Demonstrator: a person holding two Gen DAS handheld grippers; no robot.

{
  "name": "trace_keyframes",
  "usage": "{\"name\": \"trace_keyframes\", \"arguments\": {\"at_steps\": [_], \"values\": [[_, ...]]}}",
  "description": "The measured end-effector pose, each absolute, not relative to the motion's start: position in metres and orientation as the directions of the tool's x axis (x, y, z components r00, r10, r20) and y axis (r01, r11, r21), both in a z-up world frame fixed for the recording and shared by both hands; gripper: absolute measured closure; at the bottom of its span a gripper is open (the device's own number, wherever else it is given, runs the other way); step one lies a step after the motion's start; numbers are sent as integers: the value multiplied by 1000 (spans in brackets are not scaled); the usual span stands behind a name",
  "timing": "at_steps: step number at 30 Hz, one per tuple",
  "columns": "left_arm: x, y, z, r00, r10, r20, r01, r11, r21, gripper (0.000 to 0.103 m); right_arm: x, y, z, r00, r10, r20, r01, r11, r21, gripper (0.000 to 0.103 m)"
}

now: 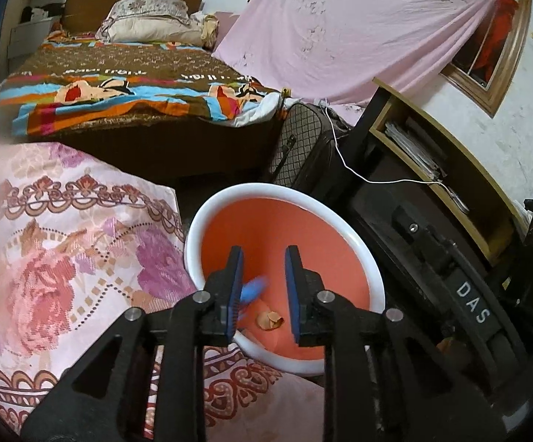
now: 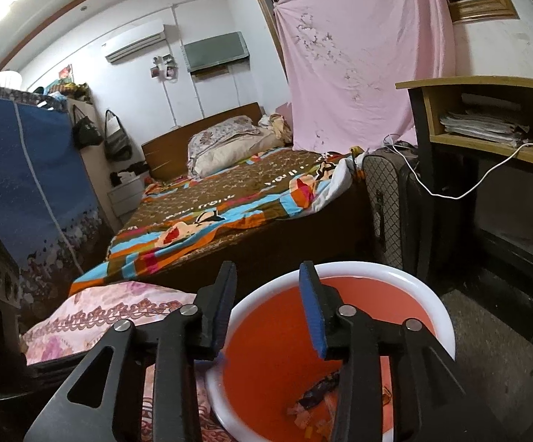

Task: Collect trash
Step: 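Open both tools to drop the ring and tube into the basin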

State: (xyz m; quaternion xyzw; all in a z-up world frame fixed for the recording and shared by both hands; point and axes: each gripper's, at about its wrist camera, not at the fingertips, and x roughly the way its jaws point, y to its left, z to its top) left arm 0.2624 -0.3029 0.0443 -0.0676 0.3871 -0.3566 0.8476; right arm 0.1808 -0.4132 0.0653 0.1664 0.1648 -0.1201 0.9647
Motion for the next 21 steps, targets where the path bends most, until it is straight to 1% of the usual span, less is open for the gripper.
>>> {"name": "trace_keyframes", "arguments": {"at_steps": [2,10,15,19,21], "values": [[262,-303,43,440,-658,-612,552,735,-394,94,181,-414,65,916,-178,-359,289,914,286,64],[263,-297,44,446,-656,-609,545,739,-396,89,181,-415,64,916,-177,-359,289,914,286,61],[262,-290,49,478,-642,-599,538,753,-378,79,181,-415,64,916,-178,-359,288,914,284,59],[261,-284,52,504,-627,-595,532,767,-358,75,180,-415,64,916,-176,-360,288,914,285,59],[260,-280,53,516,-616,-595,529,775,-345,70,181,-414,64,916,-175,-361,286,915,283,58]]}}
